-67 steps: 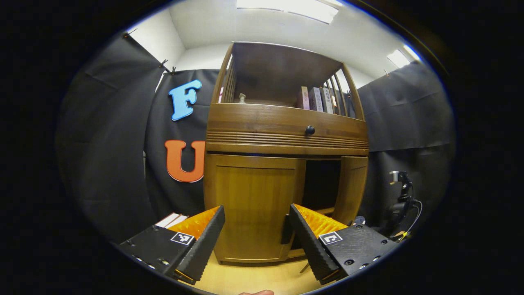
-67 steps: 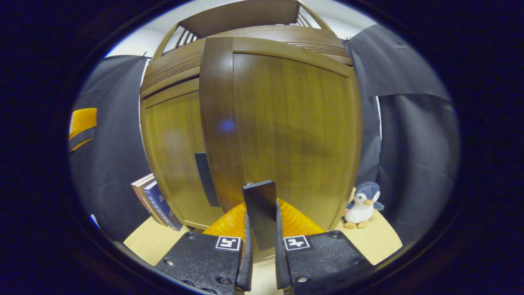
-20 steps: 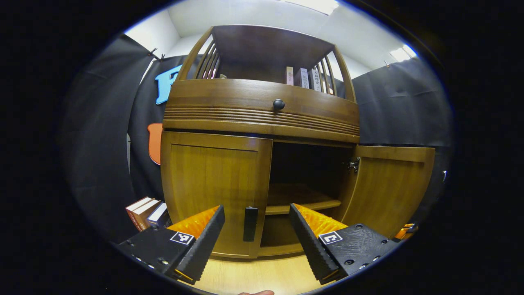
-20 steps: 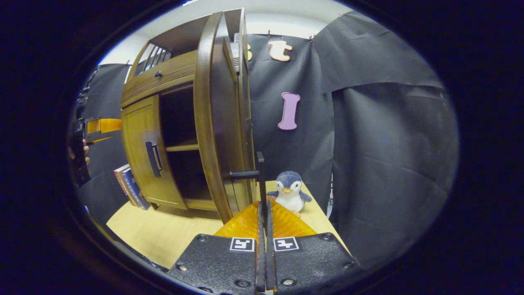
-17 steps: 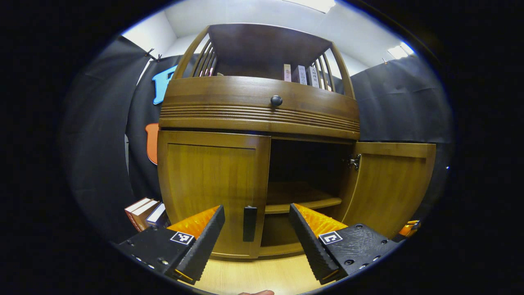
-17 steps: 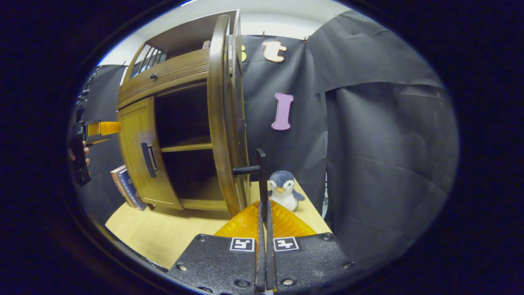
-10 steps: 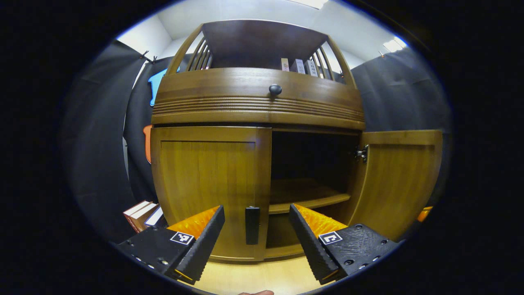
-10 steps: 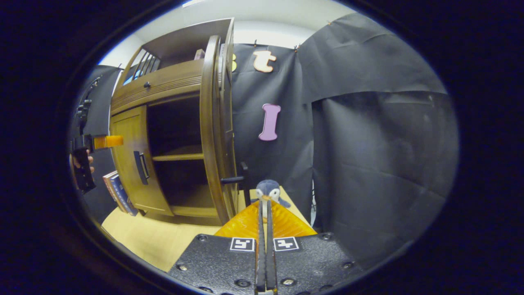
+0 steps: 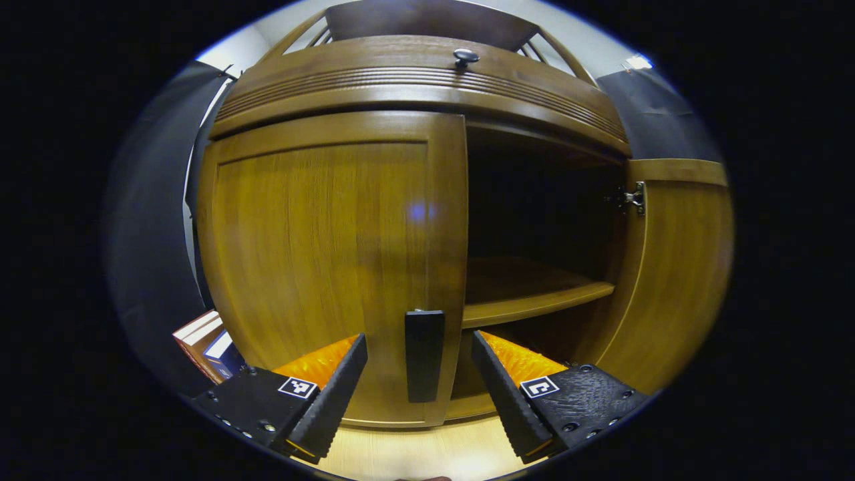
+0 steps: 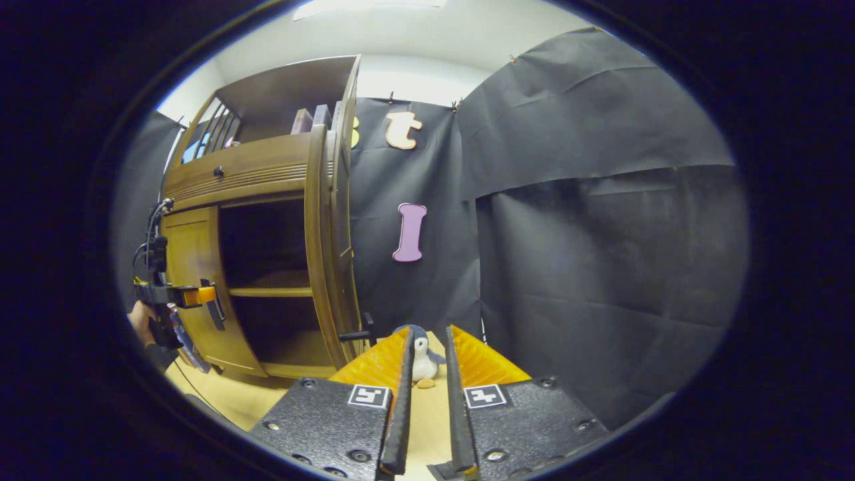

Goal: Open the right door of the double-door shoe cabinet with the right hand, and open the left door with the left hand.

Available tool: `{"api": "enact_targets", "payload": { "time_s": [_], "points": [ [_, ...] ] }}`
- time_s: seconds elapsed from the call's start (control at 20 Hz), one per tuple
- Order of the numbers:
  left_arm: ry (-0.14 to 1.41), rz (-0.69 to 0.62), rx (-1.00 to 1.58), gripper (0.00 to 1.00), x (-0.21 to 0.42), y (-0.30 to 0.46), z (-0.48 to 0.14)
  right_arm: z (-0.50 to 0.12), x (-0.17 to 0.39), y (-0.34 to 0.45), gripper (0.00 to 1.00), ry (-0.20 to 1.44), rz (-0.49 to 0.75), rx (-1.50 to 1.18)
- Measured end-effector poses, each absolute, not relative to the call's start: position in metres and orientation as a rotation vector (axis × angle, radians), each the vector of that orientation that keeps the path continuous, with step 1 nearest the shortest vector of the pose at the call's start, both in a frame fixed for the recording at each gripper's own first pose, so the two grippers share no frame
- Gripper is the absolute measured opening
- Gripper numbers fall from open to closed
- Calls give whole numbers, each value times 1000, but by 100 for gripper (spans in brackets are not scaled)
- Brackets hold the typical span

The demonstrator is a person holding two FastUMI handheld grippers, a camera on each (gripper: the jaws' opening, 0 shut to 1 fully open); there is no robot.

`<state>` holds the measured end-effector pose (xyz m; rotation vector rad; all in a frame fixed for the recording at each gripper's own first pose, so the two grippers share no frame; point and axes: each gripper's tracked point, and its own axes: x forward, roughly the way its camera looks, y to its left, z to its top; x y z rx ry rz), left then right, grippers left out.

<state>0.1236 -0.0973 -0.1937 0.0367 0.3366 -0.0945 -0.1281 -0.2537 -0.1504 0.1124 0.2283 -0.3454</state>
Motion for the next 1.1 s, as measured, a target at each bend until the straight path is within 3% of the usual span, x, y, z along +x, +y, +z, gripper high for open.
{"api": "enact_targets", "payload": {
  "time_s": [0.05,0.15,0.25,0.3,0.4,0.45,0.6,0.75,0.8,0.9,0.95,1.1],
  "points": [
    [340,-94,31,95,128,-96,-197,-148,-129,-252,30,225,-341,112],
    [340,-93,30,75,136,-95,-203,-145,-129,-249,28,220,-331,106],
    [348,-96,39,84,141,-93,-210,-141,-129,-245,34,217,-326,102],
    [358,-102,37,59,141,-95,-215,-139,-127,-240,34,211,-315,111],
    [360,-110,44,84,146,-98,-219,-132,-122,-227,38,201,-286,119],
    [360,-97,55,71,145,-95,-219,-131,-121,-225,40,199,-277,111],
    [342,-108,90,67,147,-97,-222,-127,-118,-216,43,195,-263,84],
    [339,-139,89,33,145,-107,-224,-127,-117,-210,47,202,-246,70],
    [336,-135,86,26,146,-107,-225,-126,-118,-206,47,205,-238,75],
    [317,-141,100,41,148,-107,-225,-119,-116,-187,46,191,-199,86],
    [313,-147,100,27,146,-107,-222,-116,-115,-178,48,185,-184,78],
    [346,-159,46,27,142,-106,-225,-114,-113,-160,54,182,-141,52]
  ]
}}
